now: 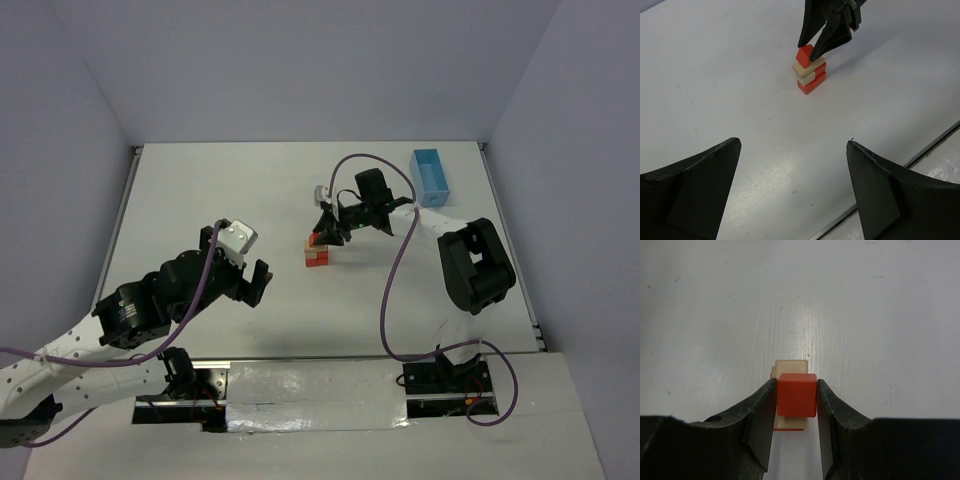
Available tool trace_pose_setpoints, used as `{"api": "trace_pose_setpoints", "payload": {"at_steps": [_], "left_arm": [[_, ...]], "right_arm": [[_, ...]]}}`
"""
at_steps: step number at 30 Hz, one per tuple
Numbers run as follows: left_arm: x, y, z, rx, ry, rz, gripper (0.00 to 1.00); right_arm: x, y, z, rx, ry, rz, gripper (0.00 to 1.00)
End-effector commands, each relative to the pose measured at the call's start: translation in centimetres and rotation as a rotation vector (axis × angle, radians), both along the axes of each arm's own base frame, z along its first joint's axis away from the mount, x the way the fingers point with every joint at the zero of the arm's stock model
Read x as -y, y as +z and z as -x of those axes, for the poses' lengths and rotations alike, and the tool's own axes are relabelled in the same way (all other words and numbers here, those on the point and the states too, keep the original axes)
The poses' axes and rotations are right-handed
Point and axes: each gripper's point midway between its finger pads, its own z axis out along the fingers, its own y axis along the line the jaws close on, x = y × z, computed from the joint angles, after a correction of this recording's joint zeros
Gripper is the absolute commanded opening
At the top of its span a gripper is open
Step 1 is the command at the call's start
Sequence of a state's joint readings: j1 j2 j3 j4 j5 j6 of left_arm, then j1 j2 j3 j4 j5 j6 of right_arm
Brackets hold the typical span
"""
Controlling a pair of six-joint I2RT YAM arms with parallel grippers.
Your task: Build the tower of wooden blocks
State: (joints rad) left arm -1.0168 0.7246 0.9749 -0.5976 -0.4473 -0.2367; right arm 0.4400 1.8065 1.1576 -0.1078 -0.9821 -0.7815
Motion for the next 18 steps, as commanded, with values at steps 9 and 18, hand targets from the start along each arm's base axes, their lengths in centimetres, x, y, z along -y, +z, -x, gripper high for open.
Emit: {"api": "trace_pose_setpoints", "payload": {"at_steps": [9, 18], "left_arm": [[0.35, 0.89, -0.22, 0.031, -0.010, 0.034, 1.00], [0.31, 0.87, -0.22, 0.032, -0.008, 0.034, 1.00]], "right_arm": [[-0.79, 1.88, -0.07, 0.049, 0.022, -0.043, 0.19], [-0.63, 1.59, 0.19, 0.038, 0.031, -0.034, 0.21]]}}
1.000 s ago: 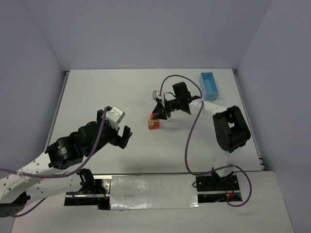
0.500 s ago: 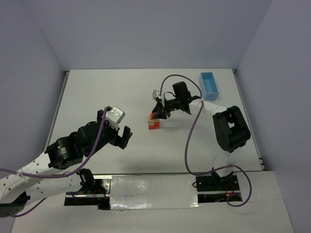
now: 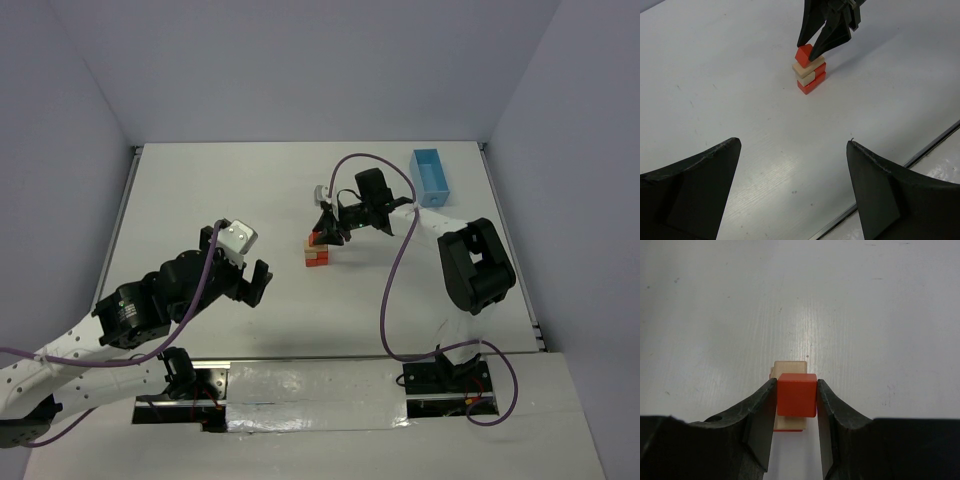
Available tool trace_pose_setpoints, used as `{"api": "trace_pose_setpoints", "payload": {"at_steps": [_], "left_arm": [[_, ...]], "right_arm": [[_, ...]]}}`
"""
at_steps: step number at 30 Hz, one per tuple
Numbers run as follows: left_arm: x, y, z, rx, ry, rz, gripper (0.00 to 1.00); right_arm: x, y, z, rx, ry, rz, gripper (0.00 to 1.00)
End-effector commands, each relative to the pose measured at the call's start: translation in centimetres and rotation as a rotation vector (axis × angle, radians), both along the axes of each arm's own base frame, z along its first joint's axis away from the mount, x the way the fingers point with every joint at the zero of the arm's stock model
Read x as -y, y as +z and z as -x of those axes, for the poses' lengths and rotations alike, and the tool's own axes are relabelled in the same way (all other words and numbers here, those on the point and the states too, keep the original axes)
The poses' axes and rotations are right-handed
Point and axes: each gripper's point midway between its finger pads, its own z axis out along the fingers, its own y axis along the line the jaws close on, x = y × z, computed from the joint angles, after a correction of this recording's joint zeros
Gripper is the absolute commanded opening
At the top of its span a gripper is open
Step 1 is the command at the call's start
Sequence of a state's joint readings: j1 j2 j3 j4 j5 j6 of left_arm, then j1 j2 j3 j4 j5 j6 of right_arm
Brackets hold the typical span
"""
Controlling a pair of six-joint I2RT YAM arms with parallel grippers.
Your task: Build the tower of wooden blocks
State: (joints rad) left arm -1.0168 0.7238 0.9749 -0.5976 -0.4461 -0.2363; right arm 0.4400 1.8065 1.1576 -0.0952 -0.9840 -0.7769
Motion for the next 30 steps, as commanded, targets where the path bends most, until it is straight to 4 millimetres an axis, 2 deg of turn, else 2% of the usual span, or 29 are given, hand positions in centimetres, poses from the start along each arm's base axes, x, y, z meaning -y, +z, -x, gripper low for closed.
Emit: {"api": "trace_pose_setpoints", "payload": {"at_steps": [1, 30], "left_arm": [[0.28, 0.95, -0.22, 0.033, -0.007, 0.036, 1.00], [0.34, 0.97, -0.07, 0.034, -0.019, 0.038, 1.00]], "right_arm": [[-0.54, 1.41, 0.40, 0.031, 0.035, -0.028, 0.21], [-0.78, 0.72, 0.24, 0.020, 0.028, 0.003, 0.29]]}}
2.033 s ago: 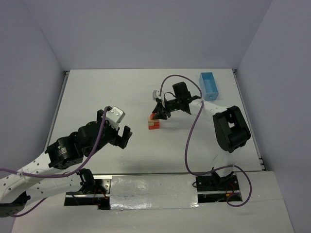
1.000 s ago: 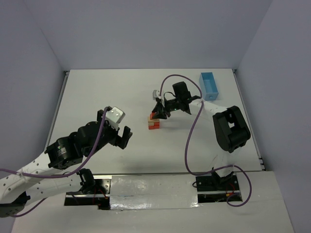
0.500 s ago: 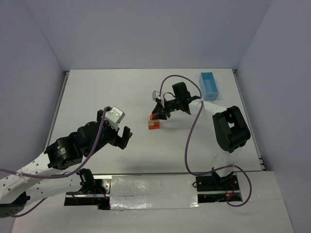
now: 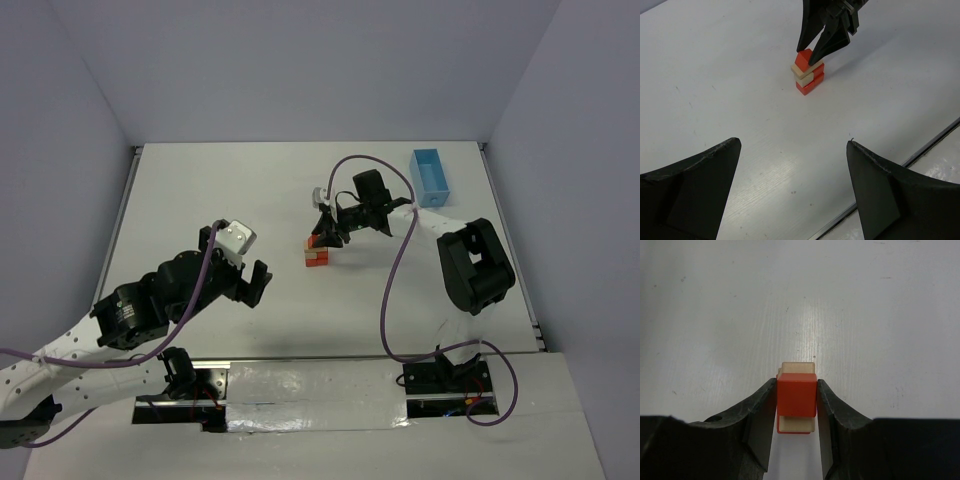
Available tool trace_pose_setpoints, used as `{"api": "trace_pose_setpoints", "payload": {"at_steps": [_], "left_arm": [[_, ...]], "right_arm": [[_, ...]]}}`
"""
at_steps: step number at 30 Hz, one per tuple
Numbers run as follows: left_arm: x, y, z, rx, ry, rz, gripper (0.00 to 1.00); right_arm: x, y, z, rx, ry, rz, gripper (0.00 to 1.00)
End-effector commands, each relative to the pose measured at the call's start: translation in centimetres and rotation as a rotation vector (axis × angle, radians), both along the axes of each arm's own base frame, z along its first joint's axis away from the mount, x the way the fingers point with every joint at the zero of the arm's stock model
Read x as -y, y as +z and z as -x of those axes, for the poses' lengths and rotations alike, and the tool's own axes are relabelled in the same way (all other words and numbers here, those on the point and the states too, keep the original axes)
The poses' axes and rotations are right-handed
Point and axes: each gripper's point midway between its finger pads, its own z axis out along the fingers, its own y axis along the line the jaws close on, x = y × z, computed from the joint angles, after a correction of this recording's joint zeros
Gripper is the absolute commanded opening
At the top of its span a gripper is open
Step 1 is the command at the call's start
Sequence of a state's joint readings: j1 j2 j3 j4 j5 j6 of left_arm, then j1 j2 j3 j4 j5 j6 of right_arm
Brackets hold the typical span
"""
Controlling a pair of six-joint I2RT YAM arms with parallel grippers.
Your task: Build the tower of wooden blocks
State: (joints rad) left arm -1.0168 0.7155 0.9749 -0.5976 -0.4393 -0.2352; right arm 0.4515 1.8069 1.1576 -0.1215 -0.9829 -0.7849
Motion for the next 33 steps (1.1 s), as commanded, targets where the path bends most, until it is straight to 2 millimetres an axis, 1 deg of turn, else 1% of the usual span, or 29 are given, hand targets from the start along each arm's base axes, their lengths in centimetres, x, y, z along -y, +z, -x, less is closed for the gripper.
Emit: {"api": "trace_pose_setpoints", "payload": {"at_steps": [1, 9, 11, 20, 21, 33], "left_arm": [[0.40, 0.89, -0.21, 0.033, -0.013, 0.034, 1.00], [0.51, 0.84, -0.14, 0.032, -0.022, 0.033, 1.00], [0.56, 0.77, -0.11, 0.030, -0.024, 0.032, 1.00], [0.57, 0.87, -0.06, 0.031, -0.027, 0.035, 1.00], [0.56, 0.84, -0.05, 0.030, -0.027, 0.034, 1.00], [0.79, 0.80, 0.15, 0.027, -0.045, 0.037, 1.00]], "right_arm": [[-0.64, 0.99, -0.43, 0.034, 0.015, -0.007, 0.29], [-0.52, 0.93, -0.51, 0.033, 0.008, -0.008, 0.30], [-0.50, 0.96, -0.48, 0.034, 0.010, -0.007, 0.36], [-0.47, 0.88, -0.61, 0.031, 0.002, -0.008, 0.37], [-0.49, 0.92, -0.64, 0.031, 0.001, -0.009, 0.43], [-0.40, 0.88, -0.61, 0.028, -0.002, -0.009, 0.46]]}}
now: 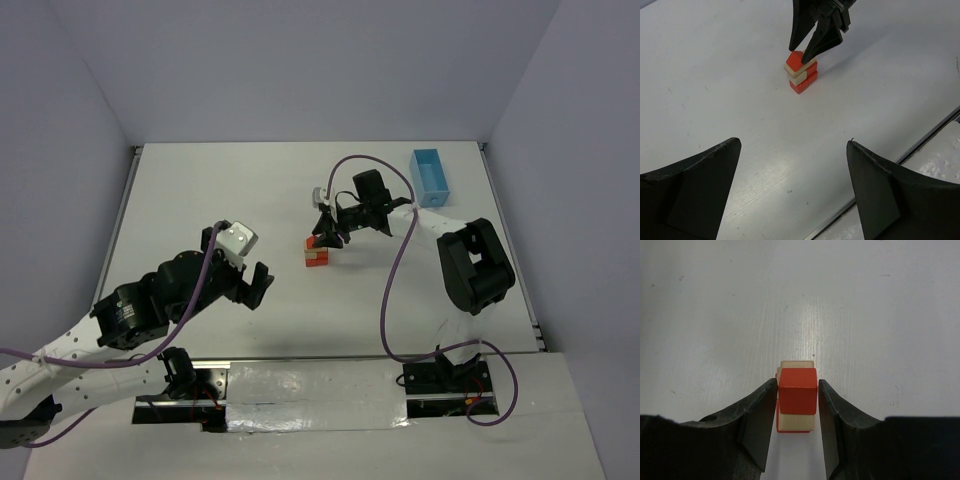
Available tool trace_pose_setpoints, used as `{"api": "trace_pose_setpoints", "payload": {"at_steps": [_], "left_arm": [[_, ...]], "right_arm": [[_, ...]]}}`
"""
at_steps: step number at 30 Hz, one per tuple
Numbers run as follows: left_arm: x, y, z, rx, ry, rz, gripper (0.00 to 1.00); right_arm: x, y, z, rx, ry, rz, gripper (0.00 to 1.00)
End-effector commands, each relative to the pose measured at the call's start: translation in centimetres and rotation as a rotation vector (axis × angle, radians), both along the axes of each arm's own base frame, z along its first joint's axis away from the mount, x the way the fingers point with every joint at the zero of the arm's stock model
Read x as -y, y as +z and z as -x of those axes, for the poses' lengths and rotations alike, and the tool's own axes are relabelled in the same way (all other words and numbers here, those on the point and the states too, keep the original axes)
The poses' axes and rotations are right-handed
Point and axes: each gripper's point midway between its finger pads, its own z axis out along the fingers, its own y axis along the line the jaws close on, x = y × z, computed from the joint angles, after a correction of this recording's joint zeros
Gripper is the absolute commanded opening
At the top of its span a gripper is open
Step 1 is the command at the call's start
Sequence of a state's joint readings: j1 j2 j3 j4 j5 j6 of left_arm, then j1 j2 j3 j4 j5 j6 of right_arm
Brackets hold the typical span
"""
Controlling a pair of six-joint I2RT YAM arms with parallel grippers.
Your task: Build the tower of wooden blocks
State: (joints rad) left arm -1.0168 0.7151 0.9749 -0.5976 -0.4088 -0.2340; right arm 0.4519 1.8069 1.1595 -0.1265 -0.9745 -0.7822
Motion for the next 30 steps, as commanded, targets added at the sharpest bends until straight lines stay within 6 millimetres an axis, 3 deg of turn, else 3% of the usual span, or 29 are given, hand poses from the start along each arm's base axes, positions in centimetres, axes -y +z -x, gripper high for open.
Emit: {"api": "trace_pose_setpoints", "payload": {"at_steps": [1, 10, 16, 22, 26, 28, 29, 30], "left_arm": [[0.4, 0.9, -0.2, 0.037, -0.017, 0.033, 1.00], [0.5, 0.9, -0.1, 0.035, -0.024, 0.033, 0.99], [0.5, 0.8, -0.1, 0.033, -0.024, 0.032, 1.00], [0.2, 0.9, -0.2, 0.032, -0.007, 0.032, 1.00], [-0.5, 1.0, -1.0, 0.035, 0.057, 0.035, 1.00], [-1.6, 1.0, -2.3, 0.032, 0.152, 0.037, 1.00], [-2.2, 1.4, -2.9, 0.035, 0.196, 0.045, 1.00], [-3.5, 1.5, -3.9, 0.027, 0.283, 0.061, 0.99]], "right_arm": [[-0.4, 0.9, -0.6, 0.031, 0.004, -0.014, 0.46], [-0.5, 1.2, -0.5, 0.033, 0.008, -0.022, 0.47], [0.0, 3.8, -0.4, 0.069, 0.008, -0.092, 0.47], [0.7, 7.4, 0.6, 0.118, 0.022, -0.161, 0.48], [1.3, 11.3, 1.5, 0.190, -0.010, -0.205, 0.46], [2.1, 12.5, 1.7, 0.182, -0.117, -0.231, 0.41], [2.8, 15.6, 2.6, 0.231, -0.168, -0.281, 0.39], [3.4, 15.7, 3.4, 0.176, -0.240, -0.325, 0.39]]}}
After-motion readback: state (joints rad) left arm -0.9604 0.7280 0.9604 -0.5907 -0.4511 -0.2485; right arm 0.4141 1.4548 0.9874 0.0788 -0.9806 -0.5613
